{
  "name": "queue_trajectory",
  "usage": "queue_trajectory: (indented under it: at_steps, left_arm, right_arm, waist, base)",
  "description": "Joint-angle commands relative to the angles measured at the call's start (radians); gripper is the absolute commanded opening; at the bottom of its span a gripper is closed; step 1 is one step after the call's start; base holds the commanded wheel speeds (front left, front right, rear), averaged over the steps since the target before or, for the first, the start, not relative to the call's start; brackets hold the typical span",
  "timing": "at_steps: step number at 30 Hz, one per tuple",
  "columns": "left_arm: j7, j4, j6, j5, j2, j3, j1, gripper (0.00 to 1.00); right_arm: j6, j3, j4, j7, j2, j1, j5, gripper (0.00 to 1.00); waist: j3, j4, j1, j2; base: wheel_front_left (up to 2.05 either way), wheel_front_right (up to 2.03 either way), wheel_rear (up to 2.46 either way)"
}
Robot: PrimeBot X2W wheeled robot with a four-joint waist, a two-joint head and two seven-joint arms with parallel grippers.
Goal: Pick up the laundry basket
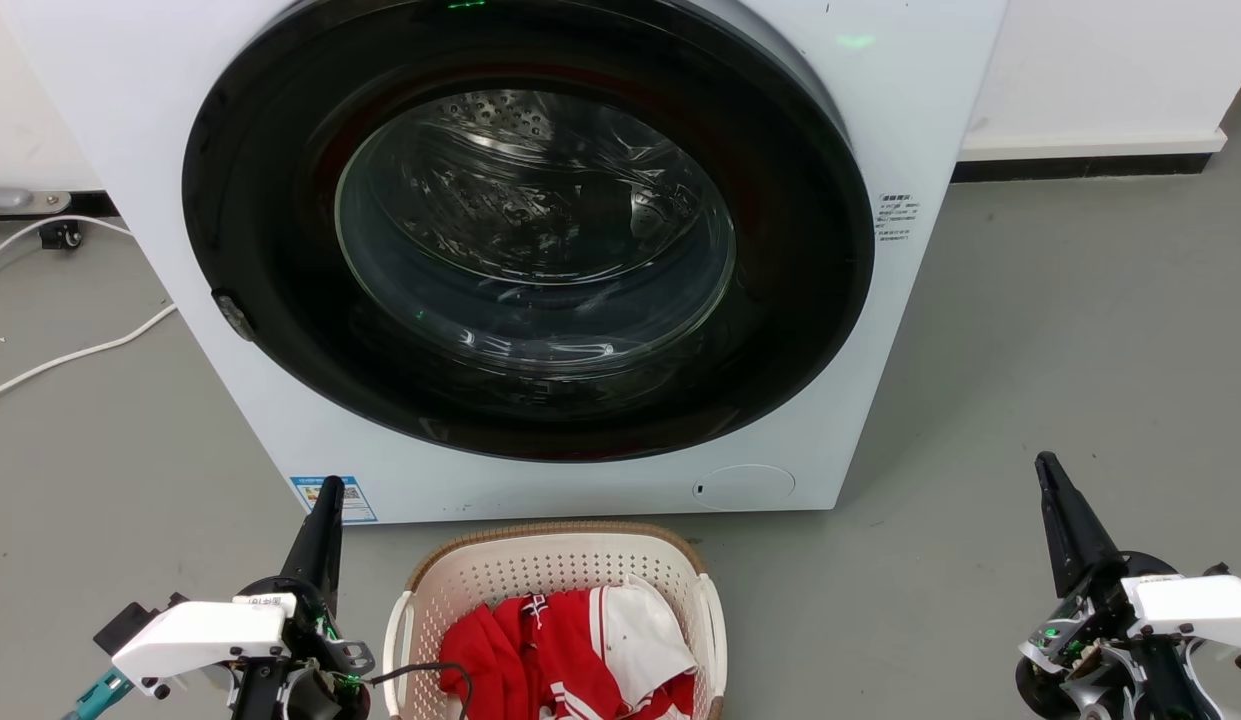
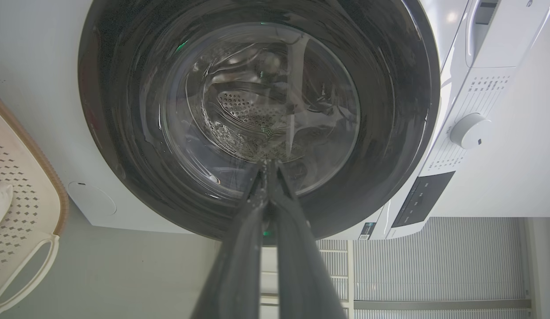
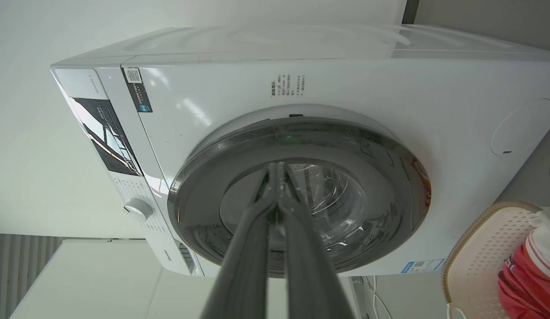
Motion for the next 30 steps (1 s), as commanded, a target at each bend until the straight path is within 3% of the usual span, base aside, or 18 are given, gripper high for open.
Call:
queue_trajectory:
  at_steps: [1,28,29,30]
  left_arm:
    - [0.003,-0.002,-0.005,-0.001,-0.001,0.002,-0.008,0.0]
    - [0.003,-0.002,-0.005,-0.001,-0.001,0.002,-0.008,0.0]
    - [0.0,0.0,0.0,0.0,0.0,0.0,0.0,1.0]
    - [-0.001,0.006,0.0,0.0,-0.001,-0.001,0.004,1.0]
  right_arm:
    - [0.0,-0.001,0.0,0.002,0.001,-0.012,0.002,0.0]
    - [0.0,-0.001,0.0,0.002,0.001,-0.012,0.002,0.0]
    - [0.0,0.0,0.0,0.0,0.0,0.0,0.0,1.0]
    - [0.0,0.001,0.007,-0.001,0.0,0.004,-0.001,1.0]
  waist:
    - [0.0,0.0,0.0,-0.0001]
    - [0.0,0.0,0.0,-0.0001]
    - [0.0,0.0,0.0,-0.0001]
    - [0.0,0.0,0.0,-0.0001]
  base:
    - [0.0,0.0,0.0]
    - [0.0,0.0,0.0]
    - [0.0,0.0,0.0]
    - [0.0,0.0,0.0]
